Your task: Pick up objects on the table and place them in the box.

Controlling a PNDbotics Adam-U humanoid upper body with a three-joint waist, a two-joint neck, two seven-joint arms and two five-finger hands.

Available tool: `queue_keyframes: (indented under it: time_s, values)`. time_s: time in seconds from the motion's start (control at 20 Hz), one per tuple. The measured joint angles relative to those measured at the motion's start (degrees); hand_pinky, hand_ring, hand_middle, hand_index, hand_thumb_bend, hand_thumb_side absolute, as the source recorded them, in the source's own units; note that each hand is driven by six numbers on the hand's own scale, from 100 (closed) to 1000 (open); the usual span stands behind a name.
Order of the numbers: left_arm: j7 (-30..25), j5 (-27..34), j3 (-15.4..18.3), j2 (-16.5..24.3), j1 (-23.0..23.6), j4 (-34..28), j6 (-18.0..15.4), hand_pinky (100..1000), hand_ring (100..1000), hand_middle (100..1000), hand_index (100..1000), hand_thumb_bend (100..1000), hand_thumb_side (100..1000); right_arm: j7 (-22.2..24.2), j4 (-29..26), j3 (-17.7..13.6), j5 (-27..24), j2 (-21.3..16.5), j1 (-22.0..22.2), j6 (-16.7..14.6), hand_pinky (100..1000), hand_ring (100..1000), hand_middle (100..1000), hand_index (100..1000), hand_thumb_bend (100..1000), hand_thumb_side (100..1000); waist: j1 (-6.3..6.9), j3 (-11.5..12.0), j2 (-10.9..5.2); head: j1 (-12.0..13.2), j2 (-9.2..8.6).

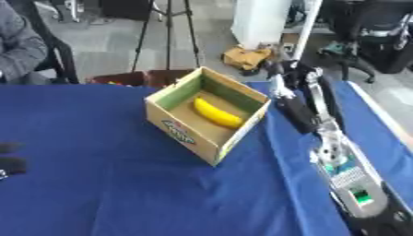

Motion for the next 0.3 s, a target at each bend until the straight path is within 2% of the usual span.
queue_keyframes:
  time_s: [0.1,0.3]
  values:
    - [0.64,-0.18,0.58,0.02,0.33,0.01,-0.1,718,681,736,688,219,1000,-0.85,-2.17,-0.88,-3.61,1.22,3.43,-0.4,472,513,540,659,100,895,-0.1,-1.11,0.0,1.15,0.48]
    - [1.32,-0.27,1.03,0.05,0.83,0.04,-0.25,718,682,738,689,217,1000,-1.97,-3.42,-2.52,-7.2,4.37,8.44,-1.06,456,470,493,619,100,957,0.02,-2.59,0.0,3.03,1.46]
